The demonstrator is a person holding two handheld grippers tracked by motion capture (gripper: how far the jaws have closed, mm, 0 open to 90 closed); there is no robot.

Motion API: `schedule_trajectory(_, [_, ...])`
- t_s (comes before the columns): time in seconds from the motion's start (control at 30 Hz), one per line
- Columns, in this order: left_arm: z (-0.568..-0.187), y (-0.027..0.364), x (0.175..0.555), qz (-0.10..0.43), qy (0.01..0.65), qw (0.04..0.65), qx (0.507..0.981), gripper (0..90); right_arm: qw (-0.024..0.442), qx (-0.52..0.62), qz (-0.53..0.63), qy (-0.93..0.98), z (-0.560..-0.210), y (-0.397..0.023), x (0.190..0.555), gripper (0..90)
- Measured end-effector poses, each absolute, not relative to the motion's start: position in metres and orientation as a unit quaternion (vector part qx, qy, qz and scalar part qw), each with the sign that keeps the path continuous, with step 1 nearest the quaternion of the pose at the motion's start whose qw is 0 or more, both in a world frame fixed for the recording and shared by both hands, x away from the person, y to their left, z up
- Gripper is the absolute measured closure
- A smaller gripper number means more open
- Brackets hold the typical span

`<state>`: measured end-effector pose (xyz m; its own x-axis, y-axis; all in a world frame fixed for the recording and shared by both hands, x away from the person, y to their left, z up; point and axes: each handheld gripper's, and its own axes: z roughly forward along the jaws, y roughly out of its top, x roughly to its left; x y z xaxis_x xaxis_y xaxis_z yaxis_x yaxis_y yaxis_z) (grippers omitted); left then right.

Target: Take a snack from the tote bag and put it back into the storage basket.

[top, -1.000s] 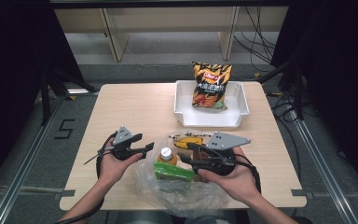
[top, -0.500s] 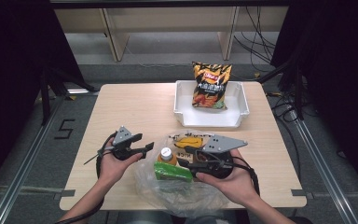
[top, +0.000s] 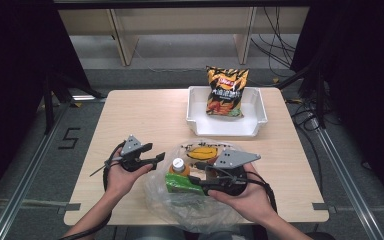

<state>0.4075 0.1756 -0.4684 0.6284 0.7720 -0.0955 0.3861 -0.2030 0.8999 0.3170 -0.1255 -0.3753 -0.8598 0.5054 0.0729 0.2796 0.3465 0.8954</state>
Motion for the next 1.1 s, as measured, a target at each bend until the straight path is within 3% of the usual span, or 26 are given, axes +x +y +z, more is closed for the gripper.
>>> schedule_trajectory(0.2, [-0.469, 0.176, 0.407, 0.193, 0.385, 0.5, 0.751, 35.2, 0.091, 0.249, 0.511, 0.818, -0.377, -0.124, 0.314, 53.7])
schedule_trajectory(0.3, [-0.469, 0.176, 0.407, 0.193, 0.385, 0.5, 0.751, 35.2, 0.104, 0.241, 0.511, 0.819, -0.379, -0.123, 0.315, 53.7])
schedule_trajectory(0.37, [-0.468, 0.176, 0.407, 0.193, 0.385, 0.5, 0.751, 35.2, 0.086, 0.252, 0.505, 0.821, -0.379, -0.123, 0.312, 53.6])
schedule_trajectory(0.47, [-0.469, 0.176, 0.407, 0.193, 0.385, 0.501, 0.751, 35.2, 0.104, 0.237, 0.507, 0.822, -0.382, -0.122, 0.314, 53.6])
schedule_trajectory(1.1, [-0.469, 0.174, 0.407, 0.19, 0.388, 0.5, 0.751, 35.4, 0.105, 0.234, 0.497, 0.829, -0.383, -0.115, 0.305, 52.7])
